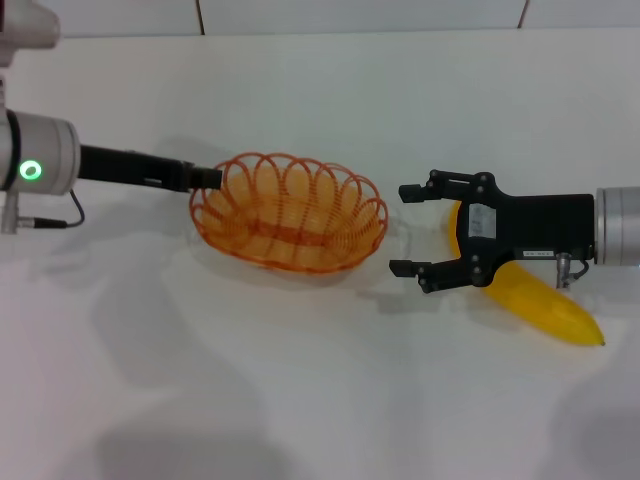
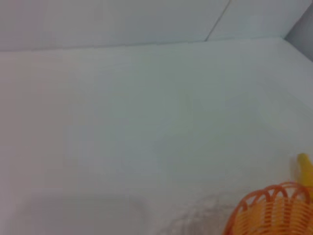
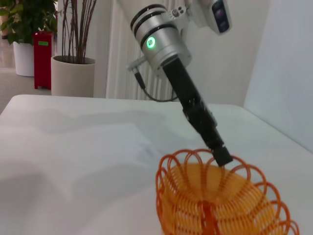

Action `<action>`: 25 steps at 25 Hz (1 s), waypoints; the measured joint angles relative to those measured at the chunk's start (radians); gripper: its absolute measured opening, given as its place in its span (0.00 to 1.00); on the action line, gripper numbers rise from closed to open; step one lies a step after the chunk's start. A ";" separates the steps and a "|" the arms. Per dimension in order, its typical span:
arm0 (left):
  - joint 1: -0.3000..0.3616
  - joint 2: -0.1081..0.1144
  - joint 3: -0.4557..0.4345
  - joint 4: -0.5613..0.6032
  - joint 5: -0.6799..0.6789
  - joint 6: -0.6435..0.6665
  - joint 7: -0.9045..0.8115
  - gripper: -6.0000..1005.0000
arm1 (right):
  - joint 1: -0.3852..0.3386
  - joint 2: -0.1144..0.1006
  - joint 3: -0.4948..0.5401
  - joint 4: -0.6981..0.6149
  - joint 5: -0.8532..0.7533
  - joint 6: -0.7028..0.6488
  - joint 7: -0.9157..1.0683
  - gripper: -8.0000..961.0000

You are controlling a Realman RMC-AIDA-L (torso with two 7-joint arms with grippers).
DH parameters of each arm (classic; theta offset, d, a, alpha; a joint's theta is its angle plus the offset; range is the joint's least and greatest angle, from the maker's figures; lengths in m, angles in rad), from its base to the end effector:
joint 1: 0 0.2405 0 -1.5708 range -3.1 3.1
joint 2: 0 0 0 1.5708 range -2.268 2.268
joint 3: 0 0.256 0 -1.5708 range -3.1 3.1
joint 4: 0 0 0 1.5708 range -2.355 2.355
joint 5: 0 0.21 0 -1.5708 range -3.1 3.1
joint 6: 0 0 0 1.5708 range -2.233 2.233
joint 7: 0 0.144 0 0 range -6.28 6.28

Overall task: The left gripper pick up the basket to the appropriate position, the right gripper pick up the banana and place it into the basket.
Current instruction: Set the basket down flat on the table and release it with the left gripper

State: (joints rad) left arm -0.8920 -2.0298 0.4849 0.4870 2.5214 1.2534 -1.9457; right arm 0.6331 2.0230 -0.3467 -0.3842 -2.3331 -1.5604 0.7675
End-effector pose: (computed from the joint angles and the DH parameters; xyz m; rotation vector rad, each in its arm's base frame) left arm -0.2327 0.4161 -0.0125 -2.5664 -1.1863 -0.2491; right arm 0.2828 0.3236 -0.0161 -2.7809 0.0434 0.5658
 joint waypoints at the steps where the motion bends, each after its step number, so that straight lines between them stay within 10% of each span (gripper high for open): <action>1: -0.001 -0.001 0.000 -0.013 0.000 -0.017 0.001 0.06 | 0.000 0.000 0.000 0.000 0.000 0.000 0.000 0.88; 25: -0.029 -0.008 -0.002 -0.127 -0.043 -0.157 0.007 0.07 | 0.004 0.002 0.000 0.002 0.012 0.000 0.001 0.87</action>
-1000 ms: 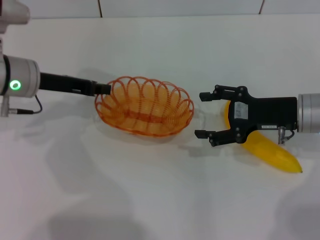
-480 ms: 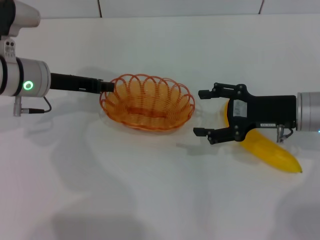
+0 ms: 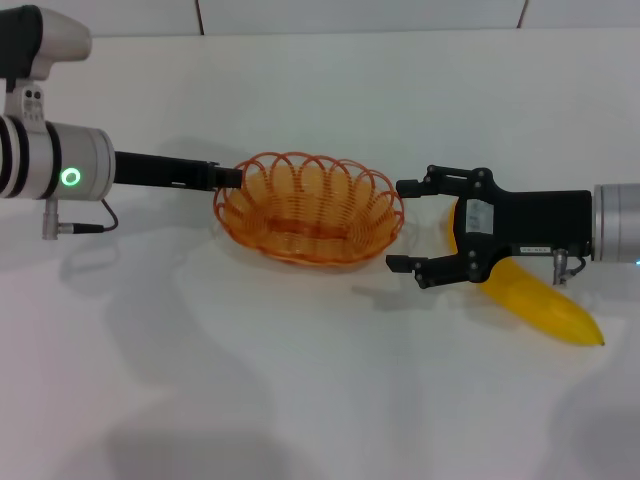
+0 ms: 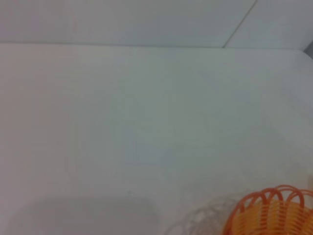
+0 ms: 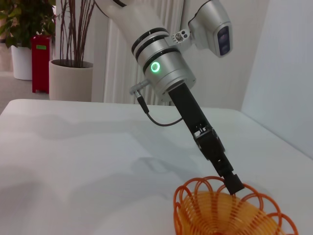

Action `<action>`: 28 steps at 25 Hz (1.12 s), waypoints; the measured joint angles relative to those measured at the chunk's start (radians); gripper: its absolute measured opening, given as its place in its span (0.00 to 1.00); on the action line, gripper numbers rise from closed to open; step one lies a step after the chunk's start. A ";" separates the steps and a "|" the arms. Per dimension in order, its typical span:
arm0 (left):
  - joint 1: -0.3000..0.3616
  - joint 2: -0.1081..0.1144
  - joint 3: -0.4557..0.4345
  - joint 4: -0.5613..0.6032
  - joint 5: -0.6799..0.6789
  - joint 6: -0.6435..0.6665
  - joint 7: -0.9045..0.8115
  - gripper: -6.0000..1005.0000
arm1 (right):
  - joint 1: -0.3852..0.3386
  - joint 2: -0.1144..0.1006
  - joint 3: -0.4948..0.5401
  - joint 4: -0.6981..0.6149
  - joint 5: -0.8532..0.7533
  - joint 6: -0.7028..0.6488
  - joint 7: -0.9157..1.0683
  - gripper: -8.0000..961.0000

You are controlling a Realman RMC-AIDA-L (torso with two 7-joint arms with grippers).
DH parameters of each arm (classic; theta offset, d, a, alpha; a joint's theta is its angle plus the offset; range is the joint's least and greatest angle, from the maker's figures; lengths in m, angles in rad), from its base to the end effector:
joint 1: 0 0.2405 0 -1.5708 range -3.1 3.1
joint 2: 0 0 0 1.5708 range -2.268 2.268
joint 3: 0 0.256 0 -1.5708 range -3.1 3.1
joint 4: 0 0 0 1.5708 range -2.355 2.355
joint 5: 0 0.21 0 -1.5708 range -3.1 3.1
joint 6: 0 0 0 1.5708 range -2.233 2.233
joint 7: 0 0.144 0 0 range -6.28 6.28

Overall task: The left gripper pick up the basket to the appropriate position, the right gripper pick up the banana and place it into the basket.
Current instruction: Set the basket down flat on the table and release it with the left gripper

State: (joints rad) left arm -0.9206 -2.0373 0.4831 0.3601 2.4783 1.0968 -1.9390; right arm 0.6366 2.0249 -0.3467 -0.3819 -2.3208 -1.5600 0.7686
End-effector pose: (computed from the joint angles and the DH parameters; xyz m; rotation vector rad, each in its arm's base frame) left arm -0.2312 0.4215 -0.0373 -2.4939 -1.2412 -0.2843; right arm 0.2802 0.3252 -0.0165 -2.7720 0.0434 0.5813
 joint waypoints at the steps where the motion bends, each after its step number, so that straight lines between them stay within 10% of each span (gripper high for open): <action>1: 0.000 0.000 0.000 0.000 0.000 0.000 0.000 0.07 | 0.000 0.000 0.000 0.000 0.000 0.000 0.000 0.87; 17: 0.010 0.001 -0.002 -0.012 -0.046 0.007 0.051 0.10 | -0.001 0.001 0.000 0.000 0.000 0.000 0.000 0.87; 28: 0.041 0.009 -0.004 0.095 -0.052 0.091 0.077 0.55 | -0.013 0.000 0.000 0.000 0.000 -0.003 0.000 0.87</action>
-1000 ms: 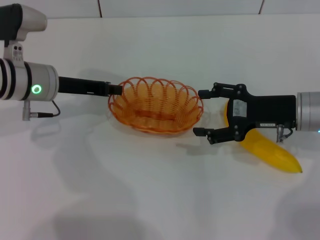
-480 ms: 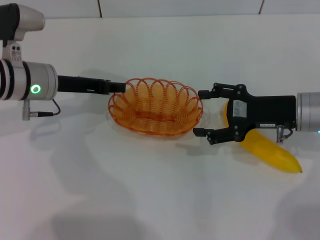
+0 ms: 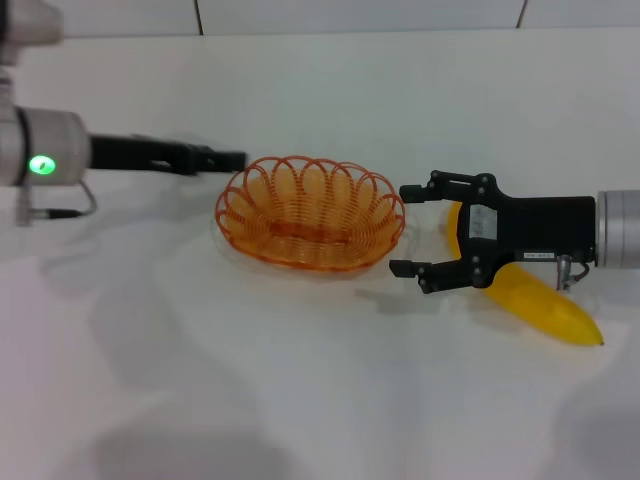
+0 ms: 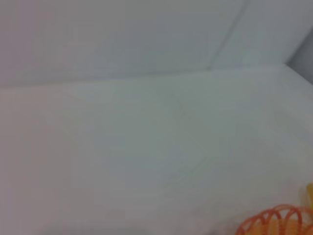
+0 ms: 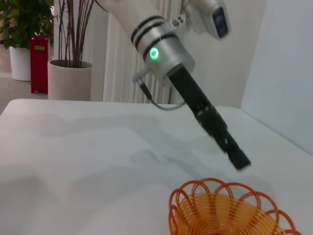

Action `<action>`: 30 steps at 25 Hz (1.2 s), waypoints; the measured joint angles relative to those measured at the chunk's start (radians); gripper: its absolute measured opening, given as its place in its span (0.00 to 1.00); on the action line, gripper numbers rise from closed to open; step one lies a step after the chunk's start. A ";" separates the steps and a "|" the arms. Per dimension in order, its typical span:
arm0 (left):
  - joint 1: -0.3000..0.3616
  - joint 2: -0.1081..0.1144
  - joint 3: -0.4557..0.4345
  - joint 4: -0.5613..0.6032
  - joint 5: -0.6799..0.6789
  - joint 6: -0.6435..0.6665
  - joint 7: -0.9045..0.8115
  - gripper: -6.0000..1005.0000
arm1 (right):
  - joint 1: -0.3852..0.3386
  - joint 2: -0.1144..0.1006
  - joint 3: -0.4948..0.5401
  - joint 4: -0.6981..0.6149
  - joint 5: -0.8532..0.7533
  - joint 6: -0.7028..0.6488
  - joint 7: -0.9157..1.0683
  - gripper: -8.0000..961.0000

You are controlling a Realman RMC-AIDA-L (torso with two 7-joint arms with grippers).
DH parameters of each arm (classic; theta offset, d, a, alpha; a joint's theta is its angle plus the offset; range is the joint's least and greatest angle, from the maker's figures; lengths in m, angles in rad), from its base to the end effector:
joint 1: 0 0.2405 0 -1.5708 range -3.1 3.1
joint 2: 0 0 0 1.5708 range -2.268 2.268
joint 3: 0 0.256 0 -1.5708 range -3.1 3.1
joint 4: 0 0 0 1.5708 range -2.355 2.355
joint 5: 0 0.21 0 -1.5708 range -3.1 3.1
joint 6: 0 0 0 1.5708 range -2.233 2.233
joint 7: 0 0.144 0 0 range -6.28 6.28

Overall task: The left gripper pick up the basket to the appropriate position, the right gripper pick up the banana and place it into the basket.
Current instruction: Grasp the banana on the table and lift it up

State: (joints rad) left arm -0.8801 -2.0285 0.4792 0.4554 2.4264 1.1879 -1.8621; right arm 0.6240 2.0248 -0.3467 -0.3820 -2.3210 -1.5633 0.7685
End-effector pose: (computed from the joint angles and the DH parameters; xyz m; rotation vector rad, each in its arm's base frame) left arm -0.2331 0.4224 -0.0129 -2.5207 -1.1262 -0.3495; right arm 0.2839 0.3213 -0.0164 -2.7713 0.0594 0.5814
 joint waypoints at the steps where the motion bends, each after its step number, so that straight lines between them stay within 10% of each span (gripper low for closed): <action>1: 0.013 -0.001 -0.002 0.030 -0.006 0.021 0.000 0.57 | -0.001 0.000 0.000 0.000 0.000 0.000 0.000 0.87; 8: 0.190 -0.001 0.001 0.235 -0.212 0.263 0.173 0.69 | -0.018 -0.004 0.001 0.000 0.047 -0.002 -0.003 0.86; 18: 0.467 -0.002 -0.018 0.207 -0.429 0.474 0.699 0.68 | -0.050 -0.008 0.002 -0.007 0.101 -0.006 -0.009 0.86; 30: 0.502 -0.001 -0.019 0.064 -0.414 0.470 0.975 0.68 | -0.063 -0.008 0.000 -0.009 0.101 -0.002 -0.009 0.86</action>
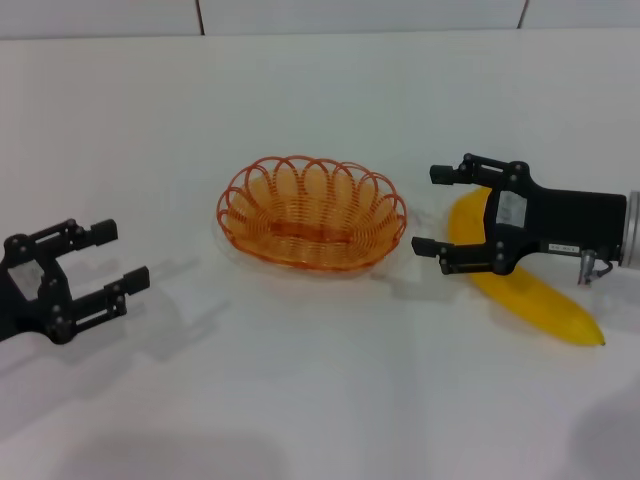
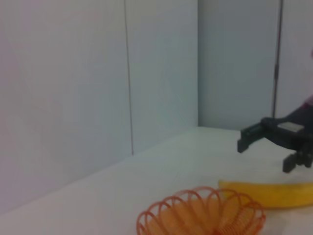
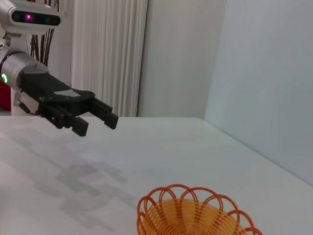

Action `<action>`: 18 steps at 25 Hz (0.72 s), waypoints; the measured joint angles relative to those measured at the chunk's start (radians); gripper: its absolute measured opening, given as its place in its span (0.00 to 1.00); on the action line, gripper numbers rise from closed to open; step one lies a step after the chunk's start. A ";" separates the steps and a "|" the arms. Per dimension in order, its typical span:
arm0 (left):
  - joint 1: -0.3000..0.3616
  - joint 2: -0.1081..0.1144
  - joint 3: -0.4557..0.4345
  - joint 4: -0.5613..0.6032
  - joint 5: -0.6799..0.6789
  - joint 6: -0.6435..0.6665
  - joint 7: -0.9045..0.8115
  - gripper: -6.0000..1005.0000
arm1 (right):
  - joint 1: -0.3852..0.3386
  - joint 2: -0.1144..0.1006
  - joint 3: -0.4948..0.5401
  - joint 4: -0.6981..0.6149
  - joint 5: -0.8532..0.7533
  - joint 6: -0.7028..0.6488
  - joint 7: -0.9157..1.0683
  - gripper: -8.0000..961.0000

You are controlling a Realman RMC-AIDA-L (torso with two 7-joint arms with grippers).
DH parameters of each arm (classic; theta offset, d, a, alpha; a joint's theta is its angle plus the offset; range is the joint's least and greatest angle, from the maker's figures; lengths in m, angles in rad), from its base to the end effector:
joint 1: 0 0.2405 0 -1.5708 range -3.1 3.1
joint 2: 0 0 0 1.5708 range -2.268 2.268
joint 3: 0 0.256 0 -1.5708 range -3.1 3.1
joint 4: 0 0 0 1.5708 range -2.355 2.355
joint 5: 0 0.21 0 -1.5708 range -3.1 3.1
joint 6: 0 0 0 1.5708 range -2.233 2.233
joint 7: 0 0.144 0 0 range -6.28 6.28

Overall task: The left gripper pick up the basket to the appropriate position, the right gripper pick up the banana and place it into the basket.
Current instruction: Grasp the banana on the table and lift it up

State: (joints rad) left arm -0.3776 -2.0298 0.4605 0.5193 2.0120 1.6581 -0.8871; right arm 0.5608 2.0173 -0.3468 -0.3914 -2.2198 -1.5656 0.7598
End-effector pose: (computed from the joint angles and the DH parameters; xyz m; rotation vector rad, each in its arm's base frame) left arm -0.3241 0.2750 0.0220 -2.5462 -0.3187 -0.7224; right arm 0.2980 0.3146 -0.0037 -2.6595 0.1251 0.6255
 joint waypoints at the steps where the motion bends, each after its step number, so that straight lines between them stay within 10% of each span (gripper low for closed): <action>1: 0.001 0.000 0.001 -0.002 0.009 -0.003 0.002 0.68 | 0.000 0.000 -0.002 0.000 -0.002 0.002 0.001 0.86; 18: -0.006 -0.001 -0.002 -0.002 0.061 -0.025 0.000 0.68 | -0.044 -0.024 -0.007 -0.012 -0.064 0.063 0.072 0.85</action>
State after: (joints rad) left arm -0.3833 -2.0308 0.4588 0.5169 2.0731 1.6326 -0.8874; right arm 0.5167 1.9928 -0.3534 -0.4034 -2.2835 -1.5026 0.8316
